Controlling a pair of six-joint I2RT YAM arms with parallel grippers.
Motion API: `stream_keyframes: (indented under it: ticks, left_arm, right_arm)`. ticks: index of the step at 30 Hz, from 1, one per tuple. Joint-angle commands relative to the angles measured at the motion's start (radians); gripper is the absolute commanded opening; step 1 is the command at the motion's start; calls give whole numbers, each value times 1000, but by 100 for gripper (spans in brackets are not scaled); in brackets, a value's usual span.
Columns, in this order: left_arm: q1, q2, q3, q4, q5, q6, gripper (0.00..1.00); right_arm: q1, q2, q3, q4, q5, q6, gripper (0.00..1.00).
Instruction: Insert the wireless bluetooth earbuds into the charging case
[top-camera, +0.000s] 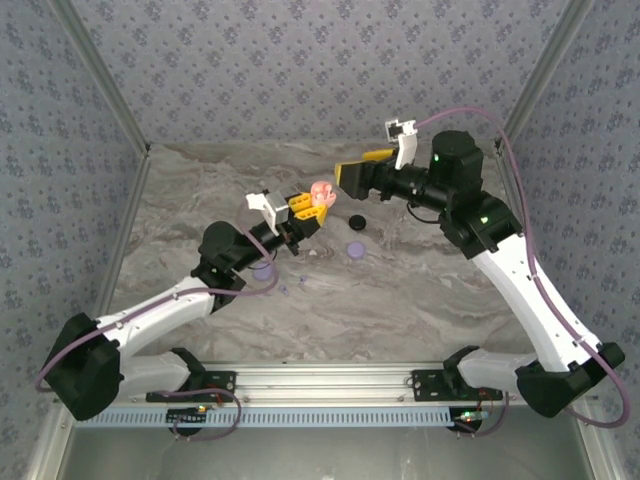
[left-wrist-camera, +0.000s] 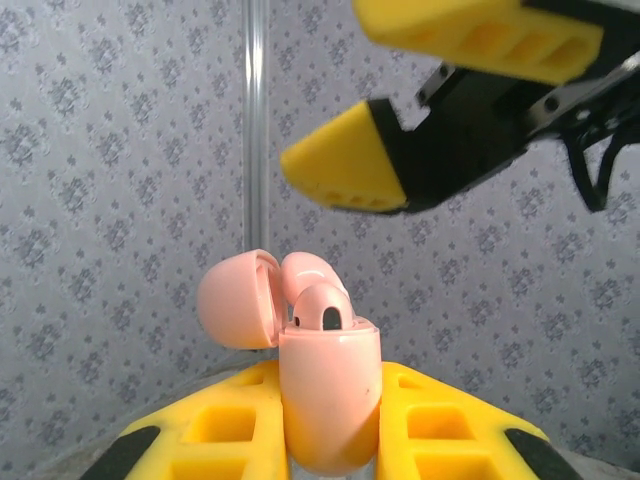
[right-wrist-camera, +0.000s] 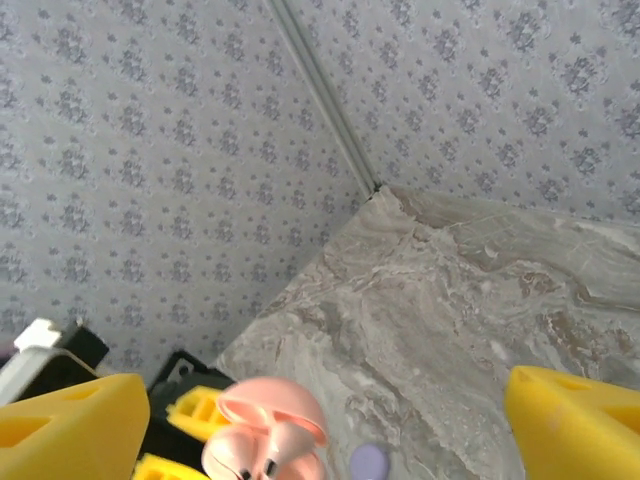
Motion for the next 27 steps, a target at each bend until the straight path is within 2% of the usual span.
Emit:
stream_keyframes:
  ticks: [1,6,14,27]
  left_arm:
    - [3,9,69,116,55,-32,0]
    - [4,47,135,161,98,-35,0]
    - [4,135,214,256,147,-93,0]
    - [1,156,222,241,154,-113,0]
  right_arm:
    - [-55,1,20,-28,-233,2,99]
    - [-103,-5,21,-2,-369,-4,100]
    - [-110,-7,39,27,-432,16,100]
    - [-79,28,88,98,-508,43,100]
